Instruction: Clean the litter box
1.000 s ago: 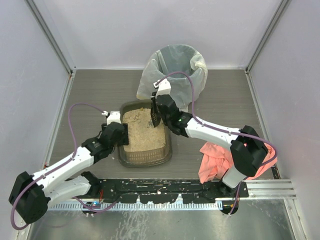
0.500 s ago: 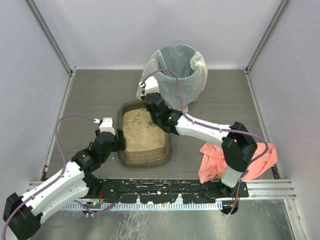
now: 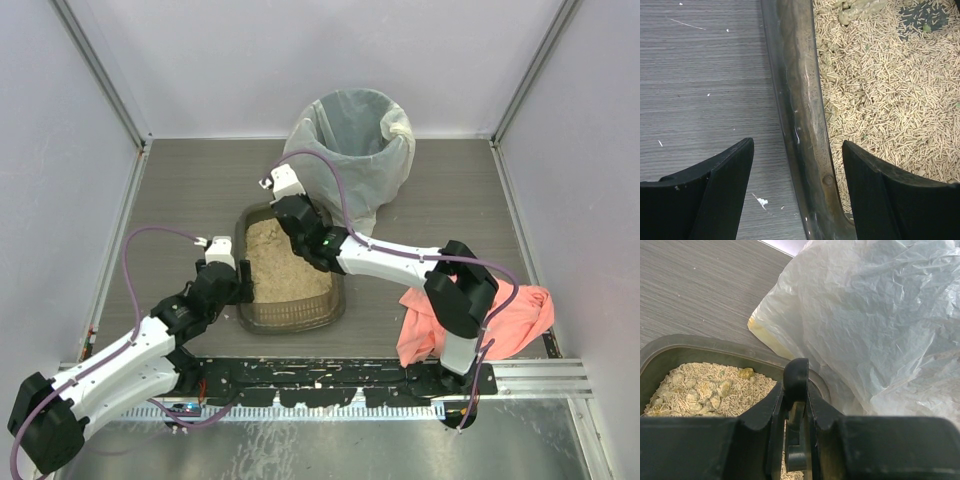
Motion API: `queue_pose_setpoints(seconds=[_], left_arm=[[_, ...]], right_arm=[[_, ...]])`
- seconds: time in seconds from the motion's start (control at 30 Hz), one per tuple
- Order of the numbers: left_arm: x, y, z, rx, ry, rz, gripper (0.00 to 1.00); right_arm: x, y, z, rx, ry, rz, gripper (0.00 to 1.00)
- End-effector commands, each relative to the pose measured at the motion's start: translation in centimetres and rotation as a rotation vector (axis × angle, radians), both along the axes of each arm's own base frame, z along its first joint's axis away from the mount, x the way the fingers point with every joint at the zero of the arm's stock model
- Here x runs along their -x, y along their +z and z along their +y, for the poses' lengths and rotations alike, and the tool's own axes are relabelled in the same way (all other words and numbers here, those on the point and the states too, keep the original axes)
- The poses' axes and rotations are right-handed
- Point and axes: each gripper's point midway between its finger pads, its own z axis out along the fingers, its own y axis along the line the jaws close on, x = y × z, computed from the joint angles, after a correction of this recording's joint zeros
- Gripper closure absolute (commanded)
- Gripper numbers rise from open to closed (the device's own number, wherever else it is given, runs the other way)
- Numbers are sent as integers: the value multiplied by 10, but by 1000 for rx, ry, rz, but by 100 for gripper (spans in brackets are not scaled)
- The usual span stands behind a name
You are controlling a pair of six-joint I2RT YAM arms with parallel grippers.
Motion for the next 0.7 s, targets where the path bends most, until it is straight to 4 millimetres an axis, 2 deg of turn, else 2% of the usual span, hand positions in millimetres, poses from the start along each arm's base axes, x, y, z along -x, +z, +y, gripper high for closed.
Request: queue_pose_setpoints(seconds=[0.0, 0.33, 0.67], left_arm=[[-13, 30, -13, 62, -20, -88, 27], [-13, 29, -14, 62, -27, -88, 28], [-14, 28, -16, 57, -33, -77, 28]], right_arm=[[-12, 15, -3, -65, -53, -48, 99], [-7, 7, 11, -131, 4, 2, 99], [6, 8, 19, -240, 70, 43, 99]])
